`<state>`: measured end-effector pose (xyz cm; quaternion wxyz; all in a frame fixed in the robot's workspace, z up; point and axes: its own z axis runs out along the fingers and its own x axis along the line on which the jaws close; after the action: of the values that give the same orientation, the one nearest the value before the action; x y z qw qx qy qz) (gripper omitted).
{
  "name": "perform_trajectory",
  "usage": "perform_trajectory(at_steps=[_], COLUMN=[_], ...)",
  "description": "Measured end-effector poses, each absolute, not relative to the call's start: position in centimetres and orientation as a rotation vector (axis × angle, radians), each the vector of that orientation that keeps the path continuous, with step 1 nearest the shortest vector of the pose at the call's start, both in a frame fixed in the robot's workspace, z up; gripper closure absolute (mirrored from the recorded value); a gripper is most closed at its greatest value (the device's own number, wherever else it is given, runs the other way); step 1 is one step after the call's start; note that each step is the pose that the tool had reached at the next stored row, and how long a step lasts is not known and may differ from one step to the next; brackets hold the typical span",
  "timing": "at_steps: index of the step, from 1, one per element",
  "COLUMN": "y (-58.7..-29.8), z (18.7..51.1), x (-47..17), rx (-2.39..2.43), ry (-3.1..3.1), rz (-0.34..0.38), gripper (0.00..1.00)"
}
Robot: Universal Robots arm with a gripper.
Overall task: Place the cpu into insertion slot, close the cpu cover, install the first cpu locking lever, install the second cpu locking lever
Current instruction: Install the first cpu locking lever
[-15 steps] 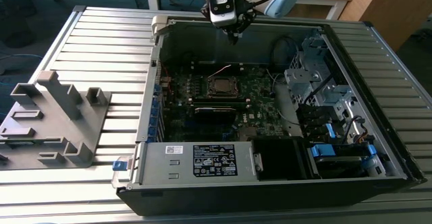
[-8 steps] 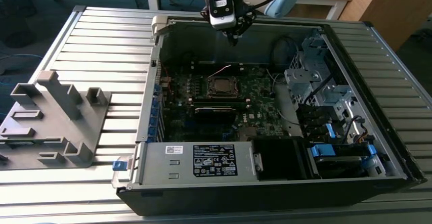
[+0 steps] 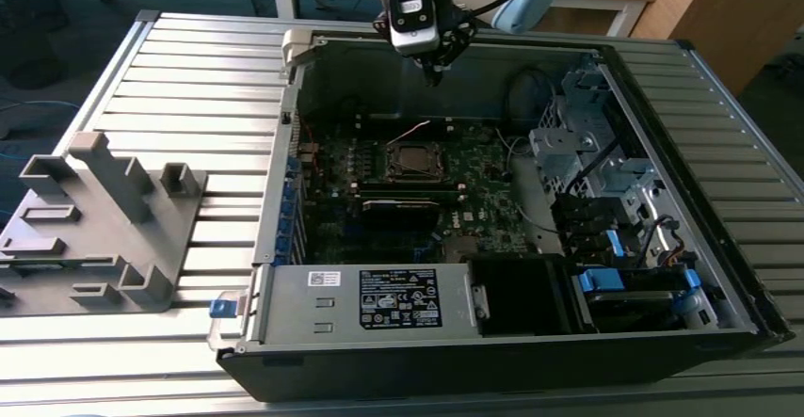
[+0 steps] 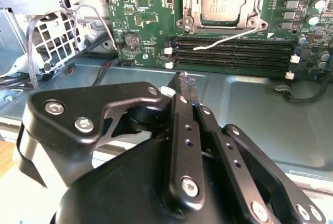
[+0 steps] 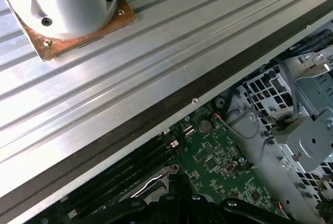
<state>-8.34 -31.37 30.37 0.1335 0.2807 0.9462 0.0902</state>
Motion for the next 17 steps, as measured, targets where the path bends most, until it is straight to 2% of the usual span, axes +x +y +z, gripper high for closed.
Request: perform_trajectory(at_steps=[17], y=[-32.4], z=[28.3], x=[-8.4], rx=[0.814], ry=[2.743], rz=[0.261], gripper=[0.89])
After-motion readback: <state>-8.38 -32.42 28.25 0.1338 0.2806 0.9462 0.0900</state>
